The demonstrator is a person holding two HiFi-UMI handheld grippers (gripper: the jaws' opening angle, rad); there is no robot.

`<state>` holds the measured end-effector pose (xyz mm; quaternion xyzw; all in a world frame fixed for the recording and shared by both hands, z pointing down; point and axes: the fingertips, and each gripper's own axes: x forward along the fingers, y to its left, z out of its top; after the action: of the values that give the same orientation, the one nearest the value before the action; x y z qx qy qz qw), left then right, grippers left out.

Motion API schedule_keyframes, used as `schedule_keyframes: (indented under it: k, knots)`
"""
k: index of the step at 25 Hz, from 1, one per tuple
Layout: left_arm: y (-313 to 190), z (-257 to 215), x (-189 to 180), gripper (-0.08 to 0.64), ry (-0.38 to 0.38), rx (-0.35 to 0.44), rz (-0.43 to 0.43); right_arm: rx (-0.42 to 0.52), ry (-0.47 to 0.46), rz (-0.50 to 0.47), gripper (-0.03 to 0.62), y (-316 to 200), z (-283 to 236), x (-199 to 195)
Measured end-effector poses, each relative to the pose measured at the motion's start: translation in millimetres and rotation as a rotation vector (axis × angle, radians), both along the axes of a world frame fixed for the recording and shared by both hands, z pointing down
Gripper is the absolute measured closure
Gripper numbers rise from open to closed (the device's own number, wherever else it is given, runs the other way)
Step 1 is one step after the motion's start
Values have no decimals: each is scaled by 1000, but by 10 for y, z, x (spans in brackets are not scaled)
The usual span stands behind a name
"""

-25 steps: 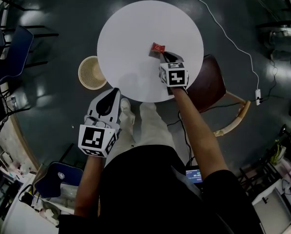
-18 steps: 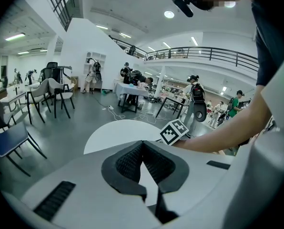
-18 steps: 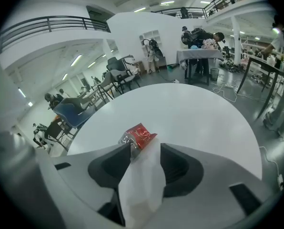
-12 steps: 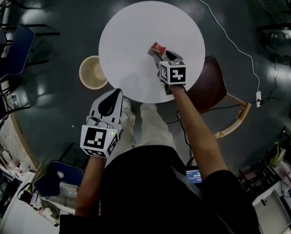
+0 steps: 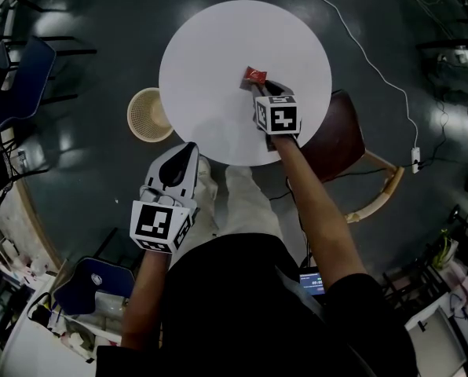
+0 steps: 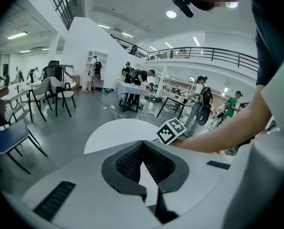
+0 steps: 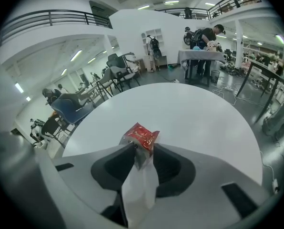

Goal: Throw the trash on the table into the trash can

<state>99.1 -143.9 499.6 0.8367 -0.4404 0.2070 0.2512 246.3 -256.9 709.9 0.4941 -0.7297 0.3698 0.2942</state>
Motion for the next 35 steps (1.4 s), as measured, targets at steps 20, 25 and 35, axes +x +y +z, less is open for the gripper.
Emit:
schedule_keyframes:
  k: [20, 25, 35]
  knots:
    - [-31, 31, 6, 551, 4, 3, -8, 34, 0, 0, 549, -26, -56, 3]
    - [-39, 12, 25, 551, 5, 5, -9, 65, -10, -17, 558, -52, -135, 0]
    - [-35, -12, 28, 551, 5, 9, -19, 134, -38, -69, 572, -95, -306, -62]
